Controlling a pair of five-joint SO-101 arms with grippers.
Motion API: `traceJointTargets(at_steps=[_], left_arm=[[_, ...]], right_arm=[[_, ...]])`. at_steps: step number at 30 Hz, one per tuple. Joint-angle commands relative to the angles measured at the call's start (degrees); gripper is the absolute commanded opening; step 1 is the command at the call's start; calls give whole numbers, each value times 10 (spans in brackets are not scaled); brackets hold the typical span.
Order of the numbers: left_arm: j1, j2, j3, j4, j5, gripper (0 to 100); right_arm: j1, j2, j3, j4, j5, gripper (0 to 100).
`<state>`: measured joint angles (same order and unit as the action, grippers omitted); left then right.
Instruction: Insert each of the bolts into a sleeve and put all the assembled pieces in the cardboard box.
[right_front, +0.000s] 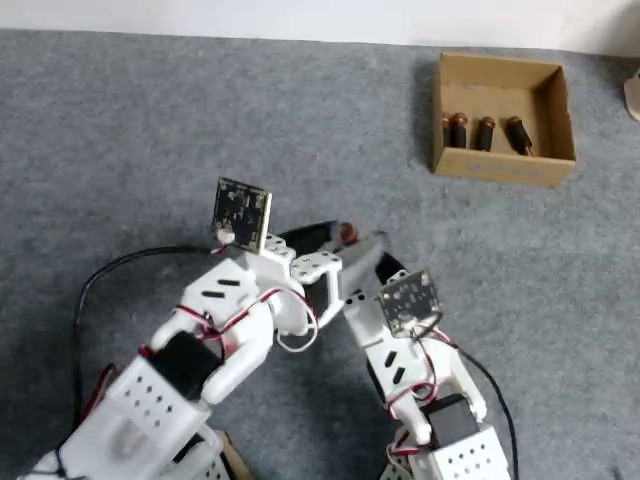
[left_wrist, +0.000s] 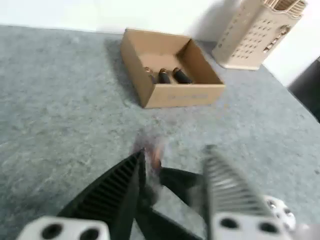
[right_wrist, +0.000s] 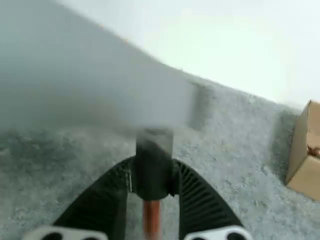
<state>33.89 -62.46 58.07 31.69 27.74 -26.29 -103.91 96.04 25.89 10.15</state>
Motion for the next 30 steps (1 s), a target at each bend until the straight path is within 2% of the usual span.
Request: traceJointTargets(at_steps=[1,5,8,14,19,25,30], left_arm=[[2,-22,-7,14,-4,387],[-19,-22,-7,18,-1,381],[-79,-22,-7,15,-1,367],[-186,-22,41,15,-1,309],[-203,-22,108,15,-1,285],[-205,-22,145,14,-4,287],[-204,-22,180,-8,-4,285]], right_arm=[[-2,-15,48,-15,4,5],[0,-15,47,-15,0,5],[3,-14,46,-11,0,5],[53,-13,41,15,0,5],[79,-13,-15,70,0,5],[121,-4,-38,79,3,5],[146,129,-113,75,4,5]])
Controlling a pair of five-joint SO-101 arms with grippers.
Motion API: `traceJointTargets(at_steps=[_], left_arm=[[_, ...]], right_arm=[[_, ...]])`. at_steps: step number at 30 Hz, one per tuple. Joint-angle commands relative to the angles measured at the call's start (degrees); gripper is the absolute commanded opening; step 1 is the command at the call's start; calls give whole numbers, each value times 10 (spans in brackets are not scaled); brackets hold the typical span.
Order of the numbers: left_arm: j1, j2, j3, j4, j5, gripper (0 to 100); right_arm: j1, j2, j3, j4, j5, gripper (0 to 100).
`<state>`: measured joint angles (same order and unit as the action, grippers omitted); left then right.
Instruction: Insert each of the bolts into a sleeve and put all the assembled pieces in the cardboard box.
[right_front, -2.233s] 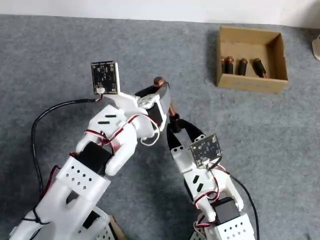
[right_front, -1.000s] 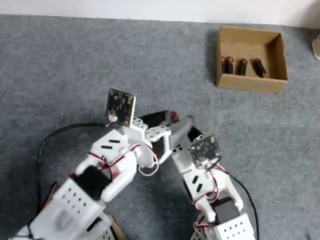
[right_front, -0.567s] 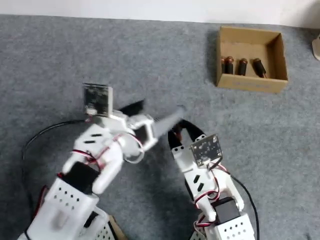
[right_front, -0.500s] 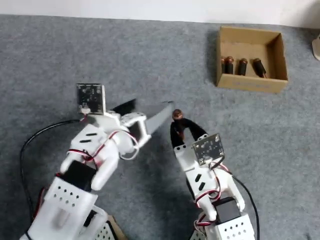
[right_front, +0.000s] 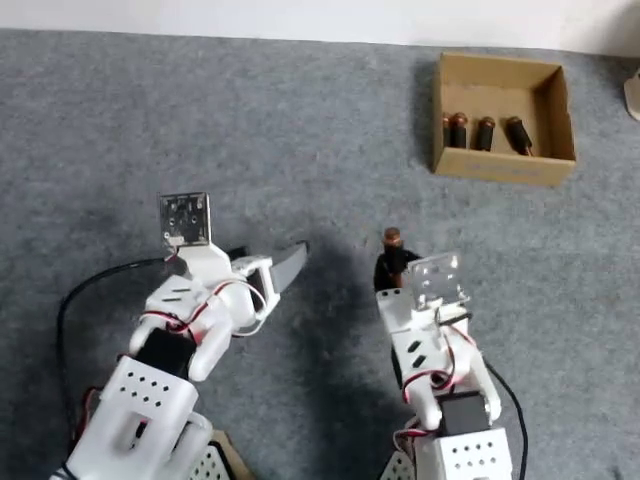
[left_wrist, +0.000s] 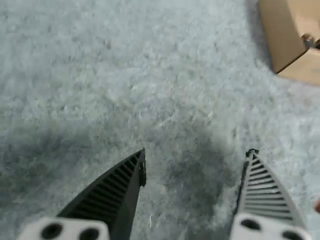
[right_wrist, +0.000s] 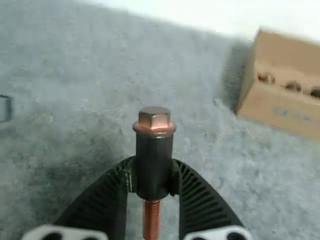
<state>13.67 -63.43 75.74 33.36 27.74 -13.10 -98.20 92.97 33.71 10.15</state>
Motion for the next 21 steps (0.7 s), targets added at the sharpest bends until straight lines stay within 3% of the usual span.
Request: traceJointTargets(at_steps=[1,13,21], left_arm=[[-3,-12,13,-40,-4,285],[-3,-12,102,-193,-5,284],[-3,-12,131,-224,-4,284]], right_arm=[[18,109,-105,-7,2,5],[112,495,-375,-118,31,5],[169,731,-591,-131,33,5]])
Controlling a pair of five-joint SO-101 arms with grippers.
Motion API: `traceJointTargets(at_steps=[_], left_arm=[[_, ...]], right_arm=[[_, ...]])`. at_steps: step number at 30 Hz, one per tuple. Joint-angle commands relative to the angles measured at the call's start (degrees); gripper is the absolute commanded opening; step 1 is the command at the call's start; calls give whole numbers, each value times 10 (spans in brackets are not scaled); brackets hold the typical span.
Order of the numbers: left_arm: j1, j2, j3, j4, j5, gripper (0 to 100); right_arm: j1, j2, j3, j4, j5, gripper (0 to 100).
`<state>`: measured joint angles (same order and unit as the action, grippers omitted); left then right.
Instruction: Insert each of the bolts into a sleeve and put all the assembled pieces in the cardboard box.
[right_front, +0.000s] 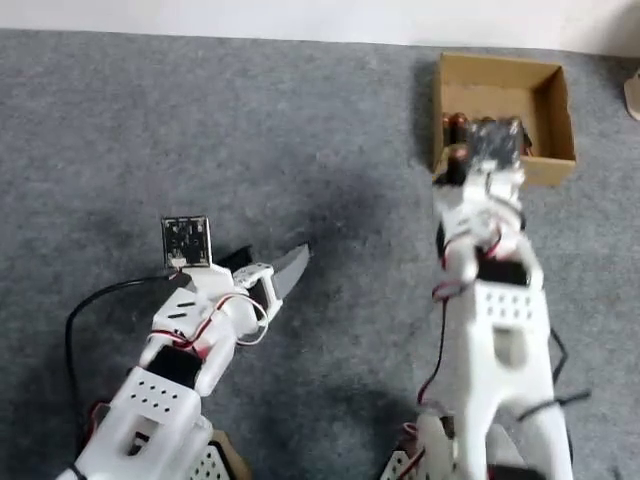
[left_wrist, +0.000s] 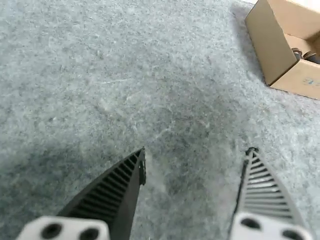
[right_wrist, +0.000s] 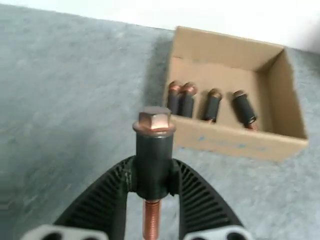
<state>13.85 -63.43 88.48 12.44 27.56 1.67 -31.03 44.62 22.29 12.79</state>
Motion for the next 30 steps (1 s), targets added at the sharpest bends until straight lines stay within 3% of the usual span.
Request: traceJointTargets(at_steps=[1,16,30], left_arm=[[-5,-12,8,-15,-3,284],[-3,-8,14,-12,-3,284],[-1,-8,14,-12,-3,284]], right_arm=[[25,88,-136,-16,7,5],[37,494,-602,87,84,5],[45,845,-1074,233,82,5]])
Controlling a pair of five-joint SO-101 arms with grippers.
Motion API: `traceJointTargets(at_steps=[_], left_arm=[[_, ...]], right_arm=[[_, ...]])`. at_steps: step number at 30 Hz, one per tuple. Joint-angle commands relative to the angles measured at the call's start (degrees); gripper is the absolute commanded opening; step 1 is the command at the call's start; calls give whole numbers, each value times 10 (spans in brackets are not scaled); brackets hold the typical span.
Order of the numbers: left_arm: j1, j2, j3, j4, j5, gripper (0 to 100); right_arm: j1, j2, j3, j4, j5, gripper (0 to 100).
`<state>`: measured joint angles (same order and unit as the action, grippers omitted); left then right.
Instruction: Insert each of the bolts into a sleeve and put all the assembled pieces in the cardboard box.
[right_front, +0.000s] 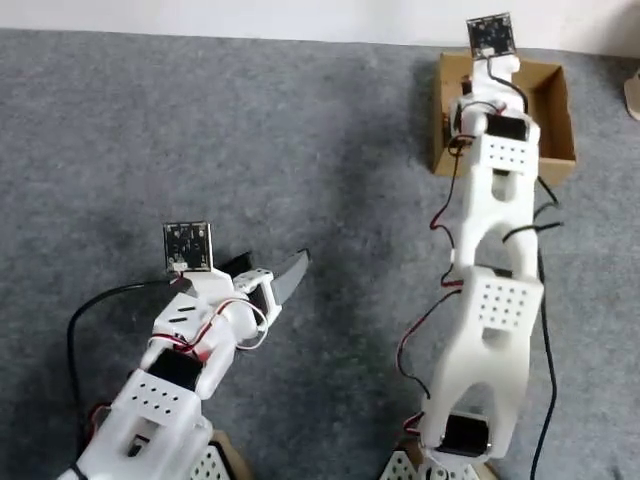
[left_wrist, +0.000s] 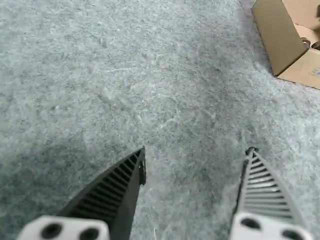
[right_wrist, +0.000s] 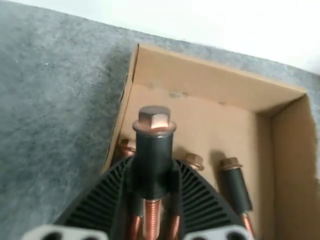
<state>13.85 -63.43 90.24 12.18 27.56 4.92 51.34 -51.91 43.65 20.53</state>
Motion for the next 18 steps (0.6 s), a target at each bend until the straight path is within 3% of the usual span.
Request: traceJointTargets(at_steps=[1,6,11,18], left_arm=[[-1,-8,-4,-10,-3,284],[-1,-8,-4,-10,-3,284],[-1,-8,-3,-10,-3,284],[0,-12,6,-12,-3,284]], right_arm=[[14,41,-136,33,4,5],[15,101,-262,106,-33,24],[11,109,-330,193,-76,232],[3,103,-344,301,-79,188]])
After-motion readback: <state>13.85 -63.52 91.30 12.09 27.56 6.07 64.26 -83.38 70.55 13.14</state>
